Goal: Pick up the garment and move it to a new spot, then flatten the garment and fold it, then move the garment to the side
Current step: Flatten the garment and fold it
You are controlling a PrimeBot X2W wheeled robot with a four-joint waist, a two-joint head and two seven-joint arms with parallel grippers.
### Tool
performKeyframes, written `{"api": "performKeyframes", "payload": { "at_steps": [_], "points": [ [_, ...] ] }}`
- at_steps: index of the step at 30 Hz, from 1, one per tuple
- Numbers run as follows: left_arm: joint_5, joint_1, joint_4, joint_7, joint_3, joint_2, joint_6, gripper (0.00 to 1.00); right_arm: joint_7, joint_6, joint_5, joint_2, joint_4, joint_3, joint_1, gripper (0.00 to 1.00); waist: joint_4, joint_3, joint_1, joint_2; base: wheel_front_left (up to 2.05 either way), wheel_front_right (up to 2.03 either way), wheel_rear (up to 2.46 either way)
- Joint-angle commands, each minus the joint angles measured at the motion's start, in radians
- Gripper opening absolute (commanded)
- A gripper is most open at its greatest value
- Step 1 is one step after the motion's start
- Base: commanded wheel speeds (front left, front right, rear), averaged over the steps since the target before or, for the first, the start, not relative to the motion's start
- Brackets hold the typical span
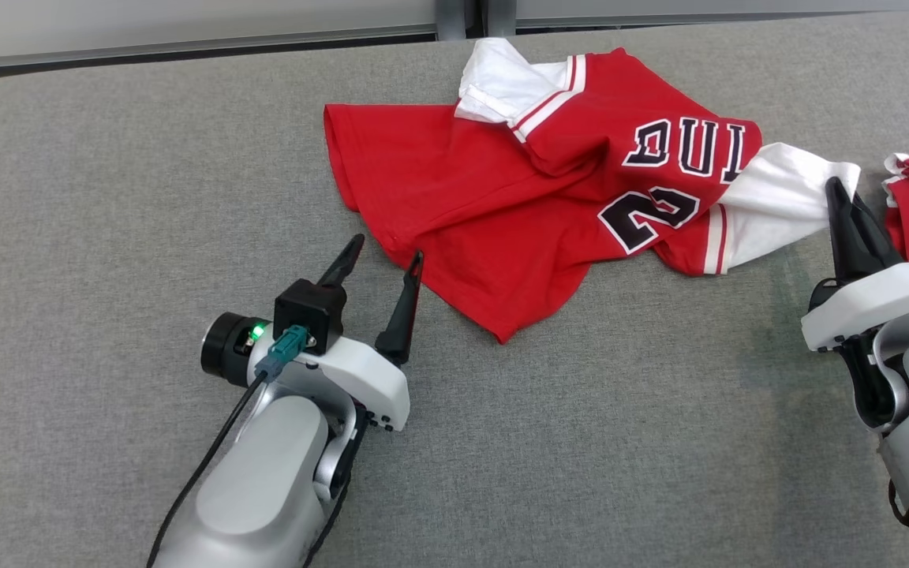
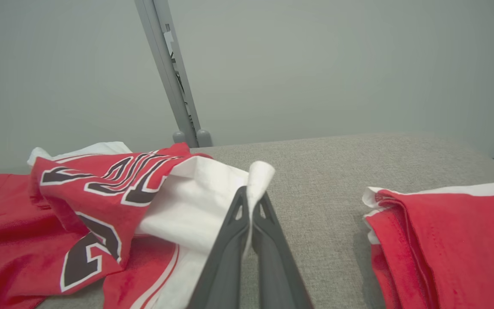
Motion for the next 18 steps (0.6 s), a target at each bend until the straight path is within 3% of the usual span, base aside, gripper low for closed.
{"api": "performKeyframes", "payload": {
  "at_steps": [1,4,9,18],
  "points": [
    [0.014,-0.034,0.035,0.002,-0.001,0.005,0.010,1.00,0.006,0.000,-0.008,-0.002,-0.012,-0.002,-0.001,0.00,-0.010,0.010,0.0000,0.0000,0.00,0.00,0.00],
    [0.017,-0.095,0.127,0.001,0.002,0.005,0.016,1.00,0.016,0.000,-0.013,0.002,-0.032,-0.003,-0.002,0.00,-0.019,0.019,0.0000,0.0000,0.00,0.00,0.00],
    [-0.001,-0.152,0.223,0.000,-0.010,0.005,-0.012,1.00,0.030,0.000,-0.024,0.006,-0.060,-0.009,0.005,0.00,-0.025,0.027,0.0000,0.0000,0.00,0.00,0.00],
    [0.032,-0.194,0.244,-0.002,-0.062,0.004,-0.006,1.00,0.049,0.000,-0.044,0.011,-0.097,-0.031,0.017,0.00,-0.029,0.046,0.0000,0.0000,0.00,0.00,0.00]
  ]
}}
